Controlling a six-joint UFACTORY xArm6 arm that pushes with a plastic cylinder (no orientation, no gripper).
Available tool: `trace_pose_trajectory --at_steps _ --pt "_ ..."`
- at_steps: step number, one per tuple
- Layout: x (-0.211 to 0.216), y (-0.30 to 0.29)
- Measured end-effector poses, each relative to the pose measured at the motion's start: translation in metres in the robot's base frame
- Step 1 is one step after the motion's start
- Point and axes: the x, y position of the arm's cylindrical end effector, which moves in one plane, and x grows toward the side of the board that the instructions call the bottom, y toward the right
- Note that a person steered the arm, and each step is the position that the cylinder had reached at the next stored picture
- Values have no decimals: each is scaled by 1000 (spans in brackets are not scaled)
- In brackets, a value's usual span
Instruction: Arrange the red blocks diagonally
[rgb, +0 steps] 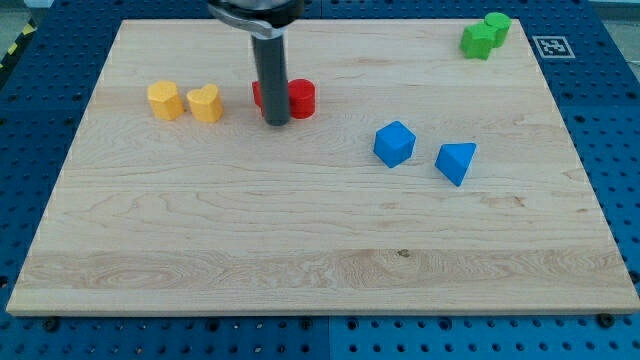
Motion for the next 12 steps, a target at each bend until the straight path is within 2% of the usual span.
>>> trace_pose_trajectory --at_steps 1,3,5,10,11,12 --pt "0 44" --pt "-2 62" --pt "-12 13" --pt "-103 14" --pt "-114 -22" --pt "-129 -29"
